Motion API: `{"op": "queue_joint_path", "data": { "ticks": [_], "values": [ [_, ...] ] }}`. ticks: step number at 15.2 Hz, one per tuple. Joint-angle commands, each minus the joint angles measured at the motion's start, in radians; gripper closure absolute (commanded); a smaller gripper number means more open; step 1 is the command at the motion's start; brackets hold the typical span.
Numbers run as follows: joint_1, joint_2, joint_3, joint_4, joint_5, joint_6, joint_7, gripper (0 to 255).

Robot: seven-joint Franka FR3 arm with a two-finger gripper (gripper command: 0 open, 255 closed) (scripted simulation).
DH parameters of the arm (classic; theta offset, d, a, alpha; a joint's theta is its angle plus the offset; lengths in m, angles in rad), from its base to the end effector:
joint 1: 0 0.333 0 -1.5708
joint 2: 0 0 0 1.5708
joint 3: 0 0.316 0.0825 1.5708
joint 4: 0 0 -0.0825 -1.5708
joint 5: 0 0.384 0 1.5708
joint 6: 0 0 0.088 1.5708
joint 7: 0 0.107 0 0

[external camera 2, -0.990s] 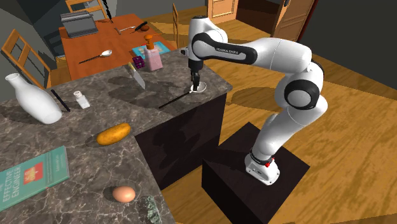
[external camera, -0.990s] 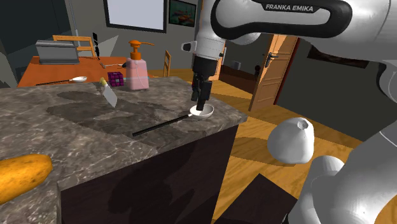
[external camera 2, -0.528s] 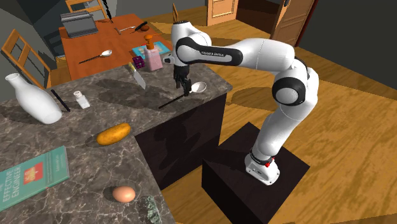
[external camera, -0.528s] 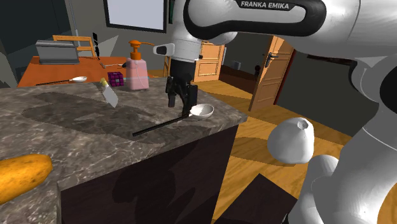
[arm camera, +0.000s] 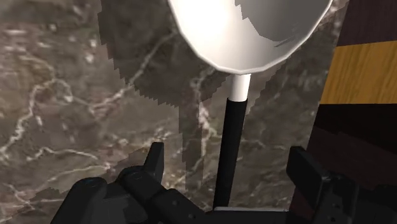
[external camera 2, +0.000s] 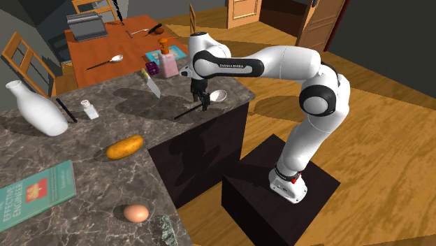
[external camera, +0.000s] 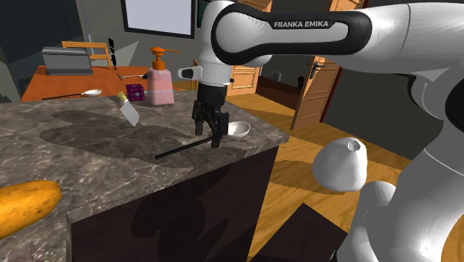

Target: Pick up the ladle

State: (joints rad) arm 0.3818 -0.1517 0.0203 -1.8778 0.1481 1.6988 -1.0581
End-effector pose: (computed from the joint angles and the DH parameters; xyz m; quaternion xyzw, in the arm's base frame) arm 0.4647 0.2135 0.5716 -0.7501 -0.6572 -0.0102 0.0723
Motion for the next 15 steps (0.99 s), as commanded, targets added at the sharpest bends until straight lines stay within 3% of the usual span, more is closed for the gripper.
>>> {"op": "queue_joint_path", "data": {
  "ticks": [1, 10, 15],
  "values": [
    [0.0, 0.0, 0.0, -0.002, 0.0, 0.003, 0.0, 255],
    [0.0, -0.001, 0.0, -0.003, 0.0, 0.003, 0.0, 255],
    [0.0, 0.006, -0.001, 0.072, -0.001, -0.065, 0.008, 255]
  ]
}}
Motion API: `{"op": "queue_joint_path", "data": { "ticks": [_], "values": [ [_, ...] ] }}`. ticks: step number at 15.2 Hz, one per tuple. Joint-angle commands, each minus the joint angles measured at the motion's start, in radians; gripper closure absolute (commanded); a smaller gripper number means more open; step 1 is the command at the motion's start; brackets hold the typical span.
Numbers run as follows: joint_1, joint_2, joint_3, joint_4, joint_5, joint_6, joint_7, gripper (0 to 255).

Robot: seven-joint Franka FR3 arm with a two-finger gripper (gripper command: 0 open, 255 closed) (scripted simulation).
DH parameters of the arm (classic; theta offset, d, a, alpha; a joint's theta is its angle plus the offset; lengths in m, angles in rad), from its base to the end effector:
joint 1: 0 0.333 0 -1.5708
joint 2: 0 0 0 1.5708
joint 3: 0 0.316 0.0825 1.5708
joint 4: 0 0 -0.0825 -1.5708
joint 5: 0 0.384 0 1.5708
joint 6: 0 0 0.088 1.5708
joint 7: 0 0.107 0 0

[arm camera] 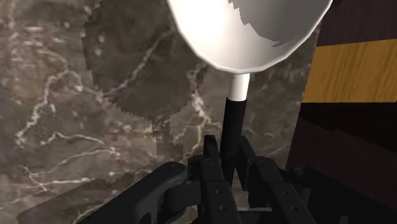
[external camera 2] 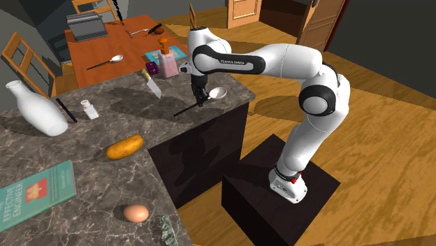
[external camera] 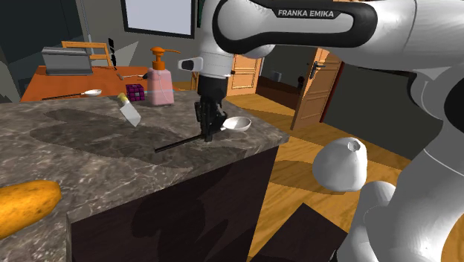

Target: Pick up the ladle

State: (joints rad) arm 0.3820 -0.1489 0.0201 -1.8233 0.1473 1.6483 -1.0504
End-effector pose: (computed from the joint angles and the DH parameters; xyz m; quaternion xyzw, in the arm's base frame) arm 0.4638 0.2139 0.5918 -0.7502 -0.6572 -0.0105 0.0722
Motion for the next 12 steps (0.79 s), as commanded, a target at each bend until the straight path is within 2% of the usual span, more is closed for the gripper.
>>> {"op": "queue_joint_path", "data": {
  "ticks": [1, 10, 12],
  "values": [
    [-0.001, 0.006, -0.001, 0.033, -0.001, -0.028, 0.002, 255],
    [-0.001, 0.036, -0.003, 0.189, -0.001, -0.153, 0.018, 255],
    [-0.001, 0.036, -0.003, 0.192, -0.001, -0.155, 0.018, 255]
  ]
}}
